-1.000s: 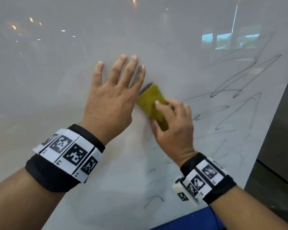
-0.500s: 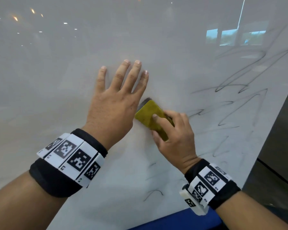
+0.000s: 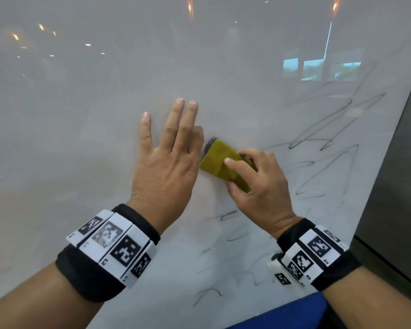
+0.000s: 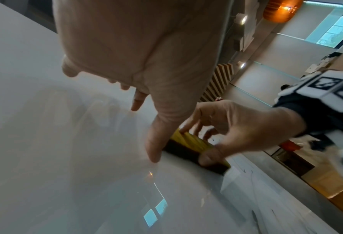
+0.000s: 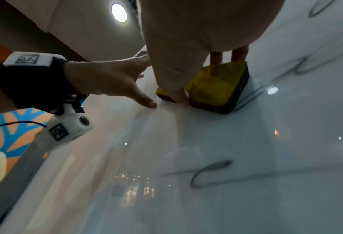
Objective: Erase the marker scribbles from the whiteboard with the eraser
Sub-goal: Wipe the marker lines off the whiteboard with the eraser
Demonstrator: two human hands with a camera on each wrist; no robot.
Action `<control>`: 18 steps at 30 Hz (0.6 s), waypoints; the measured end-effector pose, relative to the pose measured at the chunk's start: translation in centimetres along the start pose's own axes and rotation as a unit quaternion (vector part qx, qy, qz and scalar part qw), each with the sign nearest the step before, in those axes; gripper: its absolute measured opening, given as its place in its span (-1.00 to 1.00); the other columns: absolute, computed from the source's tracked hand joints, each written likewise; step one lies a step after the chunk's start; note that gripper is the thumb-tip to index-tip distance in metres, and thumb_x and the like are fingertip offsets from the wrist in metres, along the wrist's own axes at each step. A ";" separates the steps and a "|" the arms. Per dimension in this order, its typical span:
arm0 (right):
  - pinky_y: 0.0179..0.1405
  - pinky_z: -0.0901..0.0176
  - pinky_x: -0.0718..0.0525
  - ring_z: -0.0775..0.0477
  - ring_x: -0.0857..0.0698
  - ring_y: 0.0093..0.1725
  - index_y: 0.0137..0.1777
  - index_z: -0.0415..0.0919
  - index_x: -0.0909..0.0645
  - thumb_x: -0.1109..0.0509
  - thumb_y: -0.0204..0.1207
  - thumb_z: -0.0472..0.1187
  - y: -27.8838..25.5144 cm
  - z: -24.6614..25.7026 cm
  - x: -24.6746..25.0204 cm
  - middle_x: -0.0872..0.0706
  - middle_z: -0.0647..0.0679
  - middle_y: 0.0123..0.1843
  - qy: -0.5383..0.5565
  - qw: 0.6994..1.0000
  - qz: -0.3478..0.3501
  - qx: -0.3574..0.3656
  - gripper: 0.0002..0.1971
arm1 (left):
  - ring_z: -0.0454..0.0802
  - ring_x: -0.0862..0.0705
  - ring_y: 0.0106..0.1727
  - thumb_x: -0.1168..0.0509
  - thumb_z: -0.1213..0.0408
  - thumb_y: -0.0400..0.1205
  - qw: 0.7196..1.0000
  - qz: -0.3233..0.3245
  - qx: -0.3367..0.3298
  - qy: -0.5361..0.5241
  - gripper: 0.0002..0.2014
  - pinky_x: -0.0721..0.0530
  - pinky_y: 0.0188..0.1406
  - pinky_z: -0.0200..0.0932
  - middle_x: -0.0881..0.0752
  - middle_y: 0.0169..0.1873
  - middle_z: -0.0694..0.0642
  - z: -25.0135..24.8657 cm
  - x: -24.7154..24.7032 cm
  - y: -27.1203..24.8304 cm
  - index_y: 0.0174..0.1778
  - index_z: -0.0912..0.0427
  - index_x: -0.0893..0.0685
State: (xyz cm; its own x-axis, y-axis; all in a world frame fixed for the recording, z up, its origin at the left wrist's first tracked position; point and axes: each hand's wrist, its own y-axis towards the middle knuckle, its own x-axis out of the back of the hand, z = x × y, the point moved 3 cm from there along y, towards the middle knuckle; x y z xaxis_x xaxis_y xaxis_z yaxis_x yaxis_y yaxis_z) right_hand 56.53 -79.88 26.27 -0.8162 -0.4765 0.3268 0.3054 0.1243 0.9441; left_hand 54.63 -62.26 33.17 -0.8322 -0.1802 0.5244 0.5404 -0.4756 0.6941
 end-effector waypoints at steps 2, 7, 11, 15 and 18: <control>-0.07 -0.10 -0.70 -0.24 -0.60 0.06 0.21 -0.07 -0.69 -0.60 0.32 -0.23 1.5 -1.8 1.2 -0.65 -0.15 0.18 0.005 0.996 -0.061 -0.065 -0.58 | 0.26 -0.01 0.74 -0.38 0.25 0.49 1.000 0.010 -0.004 -0.001 -0.35 -0.17 0.55 0.53 -0.02 0.71 0.34 -0.5 0.1 0.7 0.46 0.32 -0.29; -0.17 -0.05 -0.71 -0.23 -0.61 0.02 0.19 -0.09 -0.68 -0.61 0.31 -0.18 1.4 -1.9 1.4 -0.65 -0.16 0.13 -0.009 0.999 -0.037 -0.034 -0.58 | 0.25 -0.20 0.63 -0.38 0.13 0.46 0.998 0.056 0.006 0.014 -0.06 -0.22 0.48 0.56 -0.18 0.59 0.26 -1.6 0.8 2.3 0.69 0.14 0.01; -0.17 -0.09 -0.67 -0.26 -0.62 -0.02 0.21 -0.06 -0.64 -0.58 0.31 -0.20 1.7 -3.7 2.3 -0.69 -0.18 0.15 -0.022 0.998 0.015 0.051 -0.57 | 0.30 -0.22 0.60 -0.50 0.11 0.39 0.999 0.045 0.010 0.019 -0.06 -0.19 0.46 0.62 -0.22 0.53 0.30 -2.8 1.3 3.5 0.63 0.23 -0.18; -0.16 0.04 -0.69 -0.19 -0.61 0.04 0.20 -0.09 -0.70 -0.55 0.35 -0.15 4.2 -7.7 4.3 -0.61 -0.09 0.14 -0.010 0.994 -0.092 -0.065 -0.62 | 0.30 -0.15 0.70 -0.46 0.16 0.44 1.000 0.025 0.003 -0.007 -0.26 -0.20 0.47 0.62 -0.18 0.64 0.36 -4.0 1.4 4.9 0.46 0.35 -0.28; -0.14 0.00 -0.69 -0.22 -0.61 0.03 0.19 -0.12 -0.71 -0.55 0.35 -0.17 4.3 -7.8 4.3 -0.63 -0.12 0.11 -0.007 0.991 -0.106 -0.080 -0.62 | 0.30 -0.21 0.66 -0.44 0.14 0.47 0.999 0.037 0.013 -0.008 -0.17 -0.22 0.46 0.60 -0.23 0.61 0.32 -4.8 1.8 6.2 0.58 0.31 -0.20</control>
State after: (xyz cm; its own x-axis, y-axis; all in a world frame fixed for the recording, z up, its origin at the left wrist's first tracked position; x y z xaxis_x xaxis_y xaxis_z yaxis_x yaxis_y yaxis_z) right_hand 58.18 -88.19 31.40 -0.8771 -0.4640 0.1237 0.1991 -0.1170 0.9730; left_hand 55.88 -69.68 36.01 -0.7883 -0.1999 0.5819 0.6029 -0.4395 0.6658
